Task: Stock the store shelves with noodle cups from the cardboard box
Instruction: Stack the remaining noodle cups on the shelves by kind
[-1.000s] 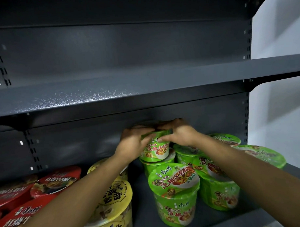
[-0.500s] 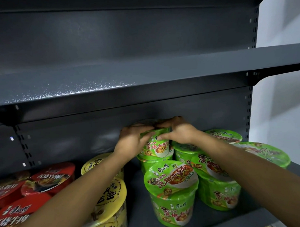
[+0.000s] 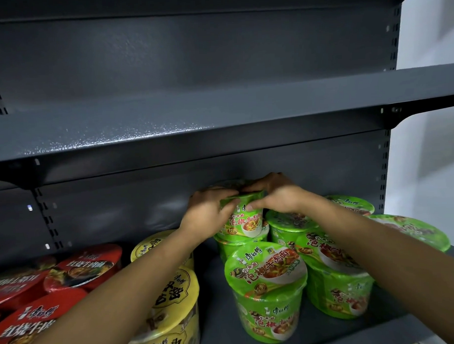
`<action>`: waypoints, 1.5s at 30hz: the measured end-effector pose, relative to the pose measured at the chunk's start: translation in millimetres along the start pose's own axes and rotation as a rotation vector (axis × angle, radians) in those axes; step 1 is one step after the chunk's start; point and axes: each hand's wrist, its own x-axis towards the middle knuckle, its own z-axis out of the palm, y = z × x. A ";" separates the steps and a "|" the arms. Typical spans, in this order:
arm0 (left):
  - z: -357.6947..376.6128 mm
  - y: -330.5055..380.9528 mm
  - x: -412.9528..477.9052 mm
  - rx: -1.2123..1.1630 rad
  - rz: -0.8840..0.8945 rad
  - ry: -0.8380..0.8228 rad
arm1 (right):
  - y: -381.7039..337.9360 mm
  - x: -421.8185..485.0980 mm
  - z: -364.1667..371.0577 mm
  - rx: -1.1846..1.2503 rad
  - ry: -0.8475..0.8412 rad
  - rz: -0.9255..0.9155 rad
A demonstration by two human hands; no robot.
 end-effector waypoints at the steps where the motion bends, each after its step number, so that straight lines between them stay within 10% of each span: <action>1: -0.7 0.9 -0.3 0.012 0.001 -0.006 | 0.8 0.6 -0.4 0.016 -0.006 0.007; 45: -14.9 8.4 -5.6 0.034 -0.019 -0.172 | -21.8 -16.5 6.6 -0.099 0.083 0.038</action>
